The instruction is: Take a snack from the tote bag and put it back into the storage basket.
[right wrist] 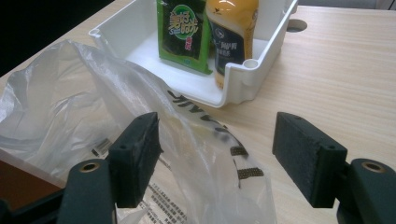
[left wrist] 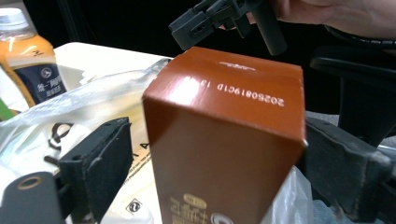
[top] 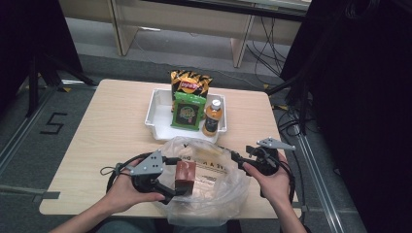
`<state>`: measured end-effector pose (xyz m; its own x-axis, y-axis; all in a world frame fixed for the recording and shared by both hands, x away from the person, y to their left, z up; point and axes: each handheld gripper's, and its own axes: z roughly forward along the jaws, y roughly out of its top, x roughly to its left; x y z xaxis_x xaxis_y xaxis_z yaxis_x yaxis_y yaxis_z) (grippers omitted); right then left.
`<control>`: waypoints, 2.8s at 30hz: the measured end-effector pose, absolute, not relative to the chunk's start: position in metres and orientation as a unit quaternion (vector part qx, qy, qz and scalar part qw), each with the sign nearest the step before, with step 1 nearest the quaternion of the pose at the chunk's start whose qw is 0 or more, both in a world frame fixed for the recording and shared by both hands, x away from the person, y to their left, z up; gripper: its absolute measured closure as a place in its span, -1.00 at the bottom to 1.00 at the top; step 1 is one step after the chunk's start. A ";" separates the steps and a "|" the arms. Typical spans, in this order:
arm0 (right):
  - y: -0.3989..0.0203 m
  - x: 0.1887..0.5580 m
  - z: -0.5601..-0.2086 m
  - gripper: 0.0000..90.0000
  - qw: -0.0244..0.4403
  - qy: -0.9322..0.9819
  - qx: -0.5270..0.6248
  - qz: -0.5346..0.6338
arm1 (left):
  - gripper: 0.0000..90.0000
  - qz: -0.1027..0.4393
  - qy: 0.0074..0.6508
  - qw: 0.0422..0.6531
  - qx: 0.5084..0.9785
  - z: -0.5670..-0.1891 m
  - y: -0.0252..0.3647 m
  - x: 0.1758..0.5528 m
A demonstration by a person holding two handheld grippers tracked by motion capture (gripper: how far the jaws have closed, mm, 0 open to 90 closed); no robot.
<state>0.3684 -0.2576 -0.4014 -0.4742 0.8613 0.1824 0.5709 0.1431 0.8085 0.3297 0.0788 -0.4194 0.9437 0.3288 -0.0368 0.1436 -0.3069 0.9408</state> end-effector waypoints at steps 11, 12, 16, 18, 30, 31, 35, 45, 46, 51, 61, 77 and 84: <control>-0.262 0.367 -0.403 -0.27 0.176 0.741 0.481 0.435 | -0.46 0.073 0.133 0.562 0.813 -0.426 0.062 0.335; -0.260 0.365 -0.402 -0.27 0.166 0.739 0.491 0.431 | -0.44 0.073 0.131 0.563 0.813 -0.426 0.060 0.334; -0.261 0.365 -0.403 -0.27 0.178 0.742 0.480 0.432 | -0.41 0.078 0.132 0.565 0.811 -0.427 0.060 0.333; -0.259 0.364 -0.404 -0.27 0.165 0.735 0.487 0.442 | -0.39 0.080 0.137 0.567 0.808 -0.427 0.061 0.332; -0.261 0.363 -0.404 -0.27 0.169 0.731 0.491 0.443 | -0.35 0.106 0.161 0.582 0.790 -0.410 0.069 0.334; -0.261 0.363 -0.404 -0.27 0.167 0.732 0.491 0.442 | -0.35 0.109 0.169 0.583 0.787 -0.408 0.070 0.334; -0.260 0.363 -0.405 -0.27 0.169 0.733 0.488 0.442 | -0.35 0.124 0.188 0.583 0.781 -0.402 0.073 0.336; -0.262 0.363 -0.402 -0.25 0.194 0.740 0.468 0.443 | -0.34 0.139 0.209 0.591 0.767 -0.388 0.074 0.341; -0.262 0.362 -0.401 -0.25 0.187 0.738 0.474 0.442 | -0.34 0.143 0.213 0.593 0.763 -0.383 0.075 0.341; -0.261 0.362 -0.402 -0.24 0.190 0.741 0.469 0.442 | -0.34 0.162 0.221 0.589 0.760 -0.374 0.075 0.344; -0.260 0.362 -0.403 -0.24 0.188 0.744 0.468 0.438 | -0.33 0.181 0.242 0.588 0.750 -0.363 0.076 0.347; -0.259 0.364 -0.405 -0.24 0.185 0.743 0.466 0.443 | -0.32 0.190 0.236 0.604 0.737 -0.343 0.072 0.354; -0.257 0.360 -0.402 -0.24 0.171 0.737 0.485 0.439 | -0.32 0.197 0.236 0.607 0.733 -0.338 0.071 0.359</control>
